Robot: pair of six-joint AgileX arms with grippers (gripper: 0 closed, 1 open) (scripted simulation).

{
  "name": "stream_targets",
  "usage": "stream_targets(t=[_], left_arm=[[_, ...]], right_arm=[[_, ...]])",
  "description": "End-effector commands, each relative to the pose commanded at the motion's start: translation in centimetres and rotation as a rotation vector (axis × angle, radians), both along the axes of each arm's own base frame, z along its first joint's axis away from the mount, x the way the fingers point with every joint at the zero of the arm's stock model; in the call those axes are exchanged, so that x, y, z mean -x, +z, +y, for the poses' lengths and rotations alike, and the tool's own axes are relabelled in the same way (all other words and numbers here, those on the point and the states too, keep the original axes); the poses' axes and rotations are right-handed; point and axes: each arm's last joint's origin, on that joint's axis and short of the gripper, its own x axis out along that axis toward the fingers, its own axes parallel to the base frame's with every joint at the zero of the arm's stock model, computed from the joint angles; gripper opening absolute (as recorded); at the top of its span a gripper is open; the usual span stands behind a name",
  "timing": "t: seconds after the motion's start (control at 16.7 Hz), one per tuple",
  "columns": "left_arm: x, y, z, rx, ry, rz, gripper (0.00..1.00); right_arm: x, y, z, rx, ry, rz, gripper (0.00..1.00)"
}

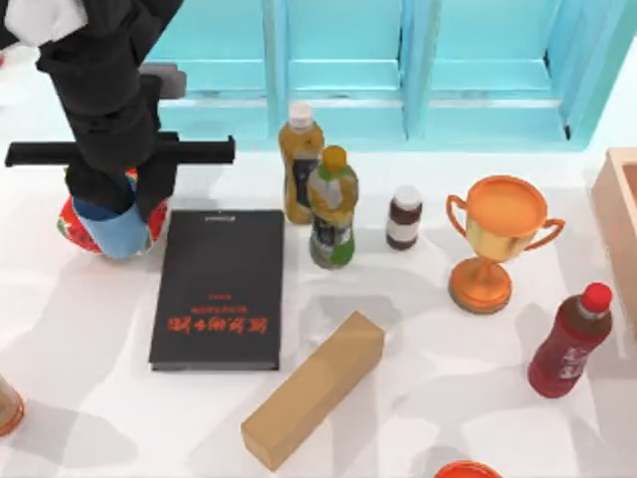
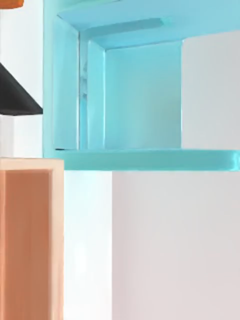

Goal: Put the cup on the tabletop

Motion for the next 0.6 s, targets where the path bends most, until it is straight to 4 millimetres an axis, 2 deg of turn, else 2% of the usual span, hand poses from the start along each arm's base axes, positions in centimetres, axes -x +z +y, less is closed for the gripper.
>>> stream_targets(t=[0.18, 0.3, 0.42, 0.6], left_arm=[[1.2, 1.3, 4.7, -0.005, 0.010, -0.039, 0.00], [2.1, 1.4, 7.0, -0.021, 0.004, -0.040, 0.00], [2.8, 1.0, 8.1, -0.038, -0.009, -0.014, 0.00], [2.9, 0.9, 8.3, -0.042, -0.013, -0.005, 0.00]], right_arm=[[0.0, 0.0, 0.0, 0.000, 0.000, 0.000, 1.00], [0.0, 0.0, 0.0, 0.000, 0.000, 0.000, 1.00], [0.0, 0.0, 0.0, 0.000, 0.000, 0.000, 1.00], [0.0, 0.0, 0.0, 0.000, 0.000, 0.000, 1.00]])
